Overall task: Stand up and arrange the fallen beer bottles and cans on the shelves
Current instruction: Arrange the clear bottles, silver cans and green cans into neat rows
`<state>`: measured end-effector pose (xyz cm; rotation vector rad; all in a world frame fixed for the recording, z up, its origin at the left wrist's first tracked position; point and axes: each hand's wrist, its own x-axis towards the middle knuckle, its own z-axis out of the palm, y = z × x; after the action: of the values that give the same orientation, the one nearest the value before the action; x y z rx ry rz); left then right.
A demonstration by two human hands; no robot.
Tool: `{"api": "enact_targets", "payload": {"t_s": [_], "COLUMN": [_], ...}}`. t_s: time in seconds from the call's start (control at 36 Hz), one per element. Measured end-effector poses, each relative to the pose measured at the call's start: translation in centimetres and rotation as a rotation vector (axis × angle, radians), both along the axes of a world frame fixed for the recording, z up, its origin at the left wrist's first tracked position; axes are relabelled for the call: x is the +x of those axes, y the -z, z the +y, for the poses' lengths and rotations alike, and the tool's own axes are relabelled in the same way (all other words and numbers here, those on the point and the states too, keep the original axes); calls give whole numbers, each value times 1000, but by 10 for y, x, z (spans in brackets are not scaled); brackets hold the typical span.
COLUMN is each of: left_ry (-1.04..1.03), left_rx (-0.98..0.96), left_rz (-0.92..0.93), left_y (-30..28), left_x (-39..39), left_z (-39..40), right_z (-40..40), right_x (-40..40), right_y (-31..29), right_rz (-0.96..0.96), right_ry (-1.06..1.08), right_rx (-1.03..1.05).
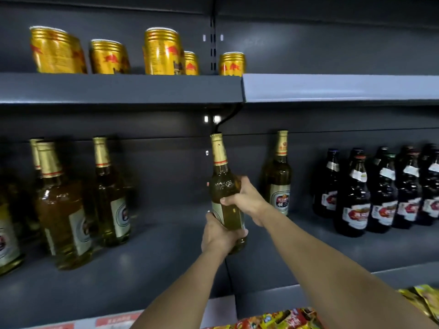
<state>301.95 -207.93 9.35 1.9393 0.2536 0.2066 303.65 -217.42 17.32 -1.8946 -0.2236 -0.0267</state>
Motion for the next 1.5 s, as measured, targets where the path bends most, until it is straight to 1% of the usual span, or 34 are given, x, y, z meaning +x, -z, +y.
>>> {"api": "enact_targets", "payload": {"t_s": [0.06, 0.14, 0.17, 0.19, 0.28, 0.42, 0.56, 0.64, 0.69, 0.75, 0.78, 0.86, 0.94, 1.0, 1.08, 1.22, 1.31, 1.39, 1.5], "left_ry": [-81, -191, -221, -246, -294, -353, -342, -275, -208, -125, -102, -138, -219, -258, -278, -244, -130, -35, -65], "left_rx": [73, 176, 201, 221, 236, 247, 312, 298, 209, 63, 20, 19, 67, 105, 149, 151, 177, 271, 278], "left_rz": [10, 0, -13, -26, -50, -27, -8, 15, 22, 13, 13, -23, -12, 0, 7, -21, -40, -44, -58], "left_y": [-3, -6, -6, -4, 0, 1, 4, 9, 15, 21, 23, 26, 22, 20, 20, 20, 21, 21, 22], "left_x": [2, 4, 5, 6, 13, 20, 26, 28, 32, 36, 36, 40, 40, 43, 49, 62, 69, 75, 77], "left_z": [-12, -31, -36, -41, -51, -65, -70, -62, -51, -42, -40, -40, -47, -51, -56, -54, -43, -33, -33], "right_z": [-7, -13, -14, -15, -19, -28, -38, -45, -50, -52, -53, -53, -47, -43, -39, -36, -37, -40, -40], "right_x": [5, 12, 14, 15, 22, 39, 53, 56, 58, 60, 61, 62, 60, 58, 60, 69, 76, 83, 86], "right_y": [-1, 2, 4, 5, 9, 14, 16, 11, 9, 10, 10, 19, 32, 39, 46, 46, 46, 45, 46], "right_rz": [3, -97, -124, -147, -164, -79, -32, -7, 19, 28, 30, 2, -51, -73, -114, -121, -103, -83, -91], "right_ry": [-7, 87, 135, 166, 174, 111, -22, -128, -164, -172, -175, -147, 24, 95, 127, 165, 160, 130, 110], "right_rx": [-17, -229, -281, -291, -181, -11, 46, 28, 41, 56, 57, 23, -176, -178, -162, -205, -191, -161, -154]}}
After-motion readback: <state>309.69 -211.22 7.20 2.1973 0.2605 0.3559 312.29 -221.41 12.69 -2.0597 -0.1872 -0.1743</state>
